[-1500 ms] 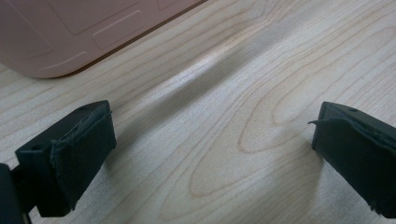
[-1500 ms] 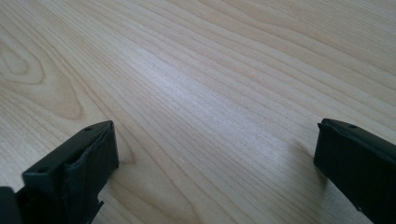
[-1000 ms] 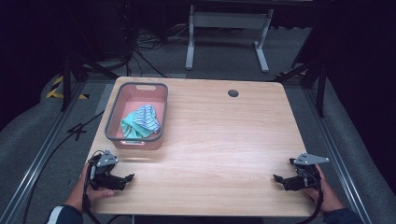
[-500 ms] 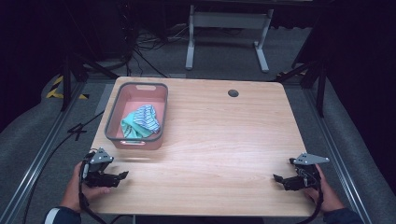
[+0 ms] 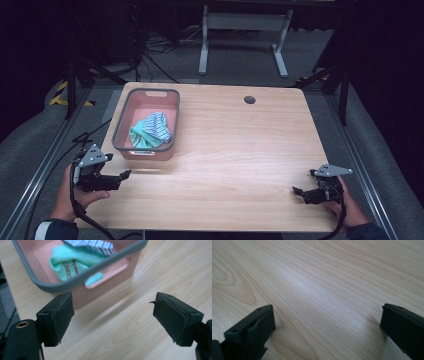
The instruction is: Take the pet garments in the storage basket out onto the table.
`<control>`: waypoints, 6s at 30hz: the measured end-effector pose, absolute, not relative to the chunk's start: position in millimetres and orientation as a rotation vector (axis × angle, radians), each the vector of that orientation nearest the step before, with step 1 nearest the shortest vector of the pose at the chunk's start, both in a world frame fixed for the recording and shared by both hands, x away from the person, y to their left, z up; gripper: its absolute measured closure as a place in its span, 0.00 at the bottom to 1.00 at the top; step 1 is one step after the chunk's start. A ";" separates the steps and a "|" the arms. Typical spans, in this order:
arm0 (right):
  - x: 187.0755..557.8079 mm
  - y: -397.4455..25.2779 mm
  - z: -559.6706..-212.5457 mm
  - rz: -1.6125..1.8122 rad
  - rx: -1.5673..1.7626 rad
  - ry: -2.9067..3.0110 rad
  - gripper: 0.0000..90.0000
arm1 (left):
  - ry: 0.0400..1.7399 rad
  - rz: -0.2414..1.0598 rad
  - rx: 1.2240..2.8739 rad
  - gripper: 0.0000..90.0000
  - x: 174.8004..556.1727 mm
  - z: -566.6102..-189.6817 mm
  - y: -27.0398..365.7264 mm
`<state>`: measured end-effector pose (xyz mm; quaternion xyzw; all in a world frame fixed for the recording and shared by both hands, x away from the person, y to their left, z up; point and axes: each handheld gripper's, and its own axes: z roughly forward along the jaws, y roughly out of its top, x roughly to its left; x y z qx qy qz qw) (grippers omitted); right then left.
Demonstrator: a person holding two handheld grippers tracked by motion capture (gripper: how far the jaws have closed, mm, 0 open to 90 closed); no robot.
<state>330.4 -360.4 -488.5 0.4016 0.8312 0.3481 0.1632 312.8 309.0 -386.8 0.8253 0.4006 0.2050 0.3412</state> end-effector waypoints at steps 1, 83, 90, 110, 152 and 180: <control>330.4 -360.4 -488.5 0.993 1.146 2.371 0.00 | 1.045 0.566 2.157 0.19 314.8 -381.8 308.3; 329.6 -360.7 -488.5 0.992 1.150 2.367 0.00 | 1.357 0.269 2.855 0.52 526.1 -430.1 212.6; 329.5 -360.6 -488.4 0.994 1.153 2.366 0.00 | 1.304 0.352 2.869 0.74 523.6 -428.1 212.6; 329.3 -360.8 -488.5 0.990 1.150 2.365 0.00 | 1.211 0.451 2.654 0.80 496.2 -381.9 226.3; 329.0 -360.8 -488.6 0.992 1.151 2.362 0.01 | 0.762 0.653 2.551 0.80 433.0 -291.1 163.9; 328.8 -360.9 -488.6 0.991 1.152 2.362 0.01 | 0.474 0.526 2.619 0.80 421.8 -310.3 70.6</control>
